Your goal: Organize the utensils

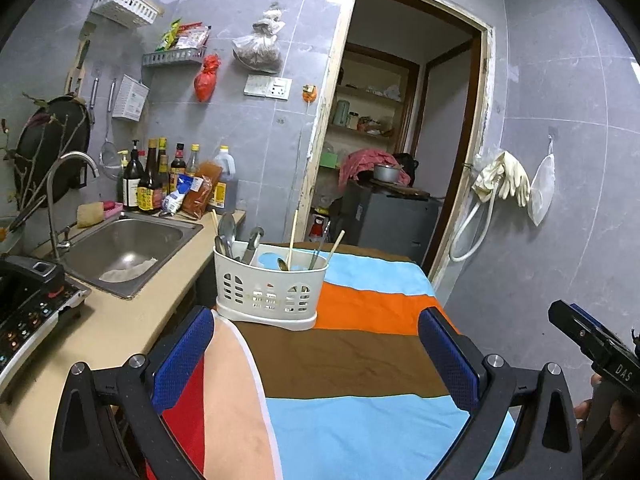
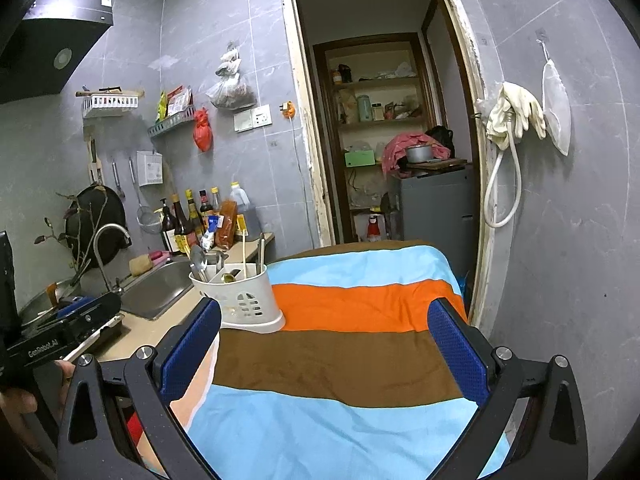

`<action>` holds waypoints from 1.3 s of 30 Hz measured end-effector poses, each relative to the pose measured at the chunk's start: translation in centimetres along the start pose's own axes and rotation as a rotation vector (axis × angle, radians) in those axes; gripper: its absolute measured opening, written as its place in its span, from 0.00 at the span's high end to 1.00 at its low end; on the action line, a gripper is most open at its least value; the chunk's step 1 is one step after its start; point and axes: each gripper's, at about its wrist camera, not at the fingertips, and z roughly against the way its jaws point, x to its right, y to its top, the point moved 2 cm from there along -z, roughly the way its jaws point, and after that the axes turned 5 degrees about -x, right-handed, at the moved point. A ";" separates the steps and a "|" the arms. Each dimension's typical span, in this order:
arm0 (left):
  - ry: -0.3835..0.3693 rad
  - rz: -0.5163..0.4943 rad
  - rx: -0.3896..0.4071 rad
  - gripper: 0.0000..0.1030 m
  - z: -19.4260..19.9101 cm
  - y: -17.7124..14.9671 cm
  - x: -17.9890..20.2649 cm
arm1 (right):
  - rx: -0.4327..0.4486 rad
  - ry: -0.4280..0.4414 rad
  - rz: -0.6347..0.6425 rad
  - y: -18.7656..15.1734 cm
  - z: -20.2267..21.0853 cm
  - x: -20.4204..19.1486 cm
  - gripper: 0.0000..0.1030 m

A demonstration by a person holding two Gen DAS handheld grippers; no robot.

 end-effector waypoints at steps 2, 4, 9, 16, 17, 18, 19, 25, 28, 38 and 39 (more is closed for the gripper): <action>0.009 -0.005 0.004 0.00 0.1 0.0 0.0 | -0.002 -0.002 0.002 -0.1 0.0 -0.1 0.02; 0.010 -0.007 0.006 0.00 0.2 -0.1 0.0 | -0.008 0.002 0.007 -0.2 0.1 -0.1 0.02; 0.013 -0.010 0.008 0.00 0.4 -0.2 0.1 | -0.017 0.012 0.012 -0.3 0.1 -0.3 0.02; 0.013 -0.008 0.005 0.00 0.4 -0.2 0.1 | -0.019 0.013 0.016 -0.2 0.2 -0.6 0.02; 0.012 -0.008 0.005 0.00 0.4 -0.2 0.1 | -0.019 0.014 0.016 -0.2 0.1 -0.6 0.02; 0.013 -0.008 0.005 0.00 0.4 -0.3 0.2 | -0.020 0.015 0.017 -0.2 0.2 -0.6 0.02; 0.014 -0.009 0.004 0.00 0.4 -0.3 0.2 | -0.018 0.013 0.017 -0.3 0.2 -0.6 0.02; 0.013 -0.008 0.005 0.00 0.3 -0.2 0.1 | -0.018 0.012 0.015 -0.2 0.1 -0.6 0.02; 0.016 -0.007 0.005 0.00 0.4 -0.4 -0.1 | -0.019 0.013 0.014 -0.1 0.1 -0.6 0.02; 0.014 -0.006 0.003 0.00 0.3 -0.3 -0.2 | -0.023 0.012 0.015 0.0 -0.1 -0.7 0.02; 0.013 -0.006 0.004 0.00 0.3 -0.3 -0.2 | -0.023 0.011 0.015 0.0 -0.1 -0.7 0.02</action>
